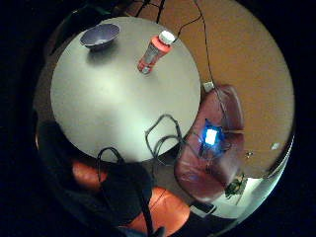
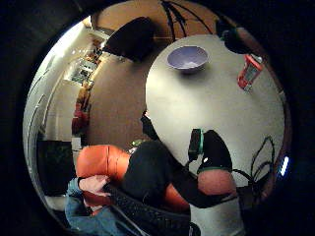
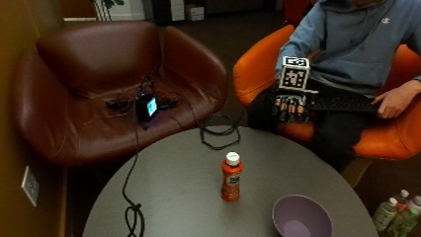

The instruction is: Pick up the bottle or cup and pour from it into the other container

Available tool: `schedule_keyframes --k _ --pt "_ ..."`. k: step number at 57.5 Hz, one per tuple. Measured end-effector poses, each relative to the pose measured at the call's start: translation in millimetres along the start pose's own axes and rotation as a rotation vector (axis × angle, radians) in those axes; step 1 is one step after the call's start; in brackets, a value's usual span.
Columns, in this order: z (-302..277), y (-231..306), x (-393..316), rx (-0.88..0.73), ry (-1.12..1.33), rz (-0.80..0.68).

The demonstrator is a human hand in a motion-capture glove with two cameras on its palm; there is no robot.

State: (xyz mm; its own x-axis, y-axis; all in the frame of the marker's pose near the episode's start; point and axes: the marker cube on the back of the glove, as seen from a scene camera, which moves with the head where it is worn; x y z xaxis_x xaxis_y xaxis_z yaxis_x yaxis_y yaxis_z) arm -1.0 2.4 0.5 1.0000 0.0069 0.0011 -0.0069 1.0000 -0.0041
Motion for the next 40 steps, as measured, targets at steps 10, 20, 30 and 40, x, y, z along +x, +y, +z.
schedule_keyframes --k 10,20,30,40 --pt "-10.3 -11.9 -1.7 -0.042 0.027 0.012" --pt "-19.8 -26.0 -1.5 -0.05 0.057 0.015" --pt "-27.7 -43.9 0.7 -0.066 0.044 0.024" --pt "-32.2 -57.0 -3.1 -0.06 0.046 0.022"
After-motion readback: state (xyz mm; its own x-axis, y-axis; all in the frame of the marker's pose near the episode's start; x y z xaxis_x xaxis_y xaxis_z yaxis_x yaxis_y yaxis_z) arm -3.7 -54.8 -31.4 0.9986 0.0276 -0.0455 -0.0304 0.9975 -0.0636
